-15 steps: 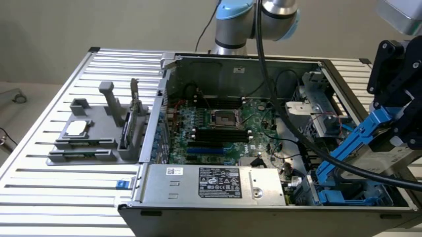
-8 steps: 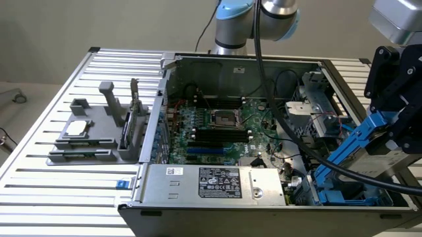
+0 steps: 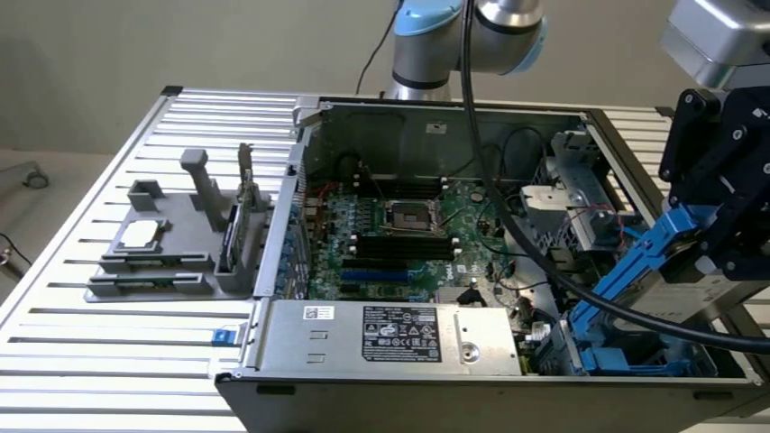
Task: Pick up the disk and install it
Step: 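Insert the disk into the insertion slot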
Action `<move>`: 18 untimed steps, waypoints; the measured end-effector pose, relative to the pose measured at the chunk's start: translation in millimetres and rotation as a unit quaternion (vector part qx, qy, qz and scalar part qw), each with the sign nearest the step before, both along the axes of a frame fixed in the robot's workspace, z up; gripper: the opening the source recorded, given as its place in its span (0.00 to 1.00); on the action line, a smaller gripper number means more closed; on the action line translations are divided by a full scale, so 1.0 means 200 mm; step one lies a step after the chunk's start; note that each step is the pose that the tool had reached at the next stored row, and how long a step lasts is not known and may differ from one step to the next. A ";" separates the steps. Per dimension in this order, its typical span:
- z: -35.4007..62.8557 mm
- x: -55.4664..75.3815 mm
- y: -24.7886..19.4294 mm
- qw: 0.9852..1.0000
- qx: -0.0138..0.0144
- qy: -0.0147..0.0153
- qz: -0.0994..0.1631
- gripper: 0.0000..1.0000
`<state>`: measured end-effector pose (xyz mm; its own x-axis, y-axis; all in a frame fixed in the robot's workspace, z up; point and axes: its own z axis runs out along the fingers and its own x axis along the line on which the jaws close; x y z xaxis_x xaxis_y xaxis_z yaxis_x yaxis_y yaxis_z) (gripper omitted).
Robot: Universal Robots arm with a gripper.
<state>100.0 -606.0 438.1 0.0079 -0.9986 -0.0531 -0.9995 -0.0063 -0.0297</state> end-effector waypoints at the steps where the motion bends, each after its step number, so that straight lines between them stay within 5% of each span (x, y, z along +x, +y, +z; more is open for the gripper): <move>1: -0.001 0.00 0.003 1.000 0.000 0.000 -0.001 0.33; 9: -0.009 0.01 0.005 1.000 0.000 -0.002 -0.006 0.33; 18: -0.026 0.01 0.006 1.000 -0.004 -0.005 -0.006 0.33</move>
<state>101.4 -604.9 432.9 -0.0031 -0.9990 -0.0446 -0.9992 0.0048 -0.0397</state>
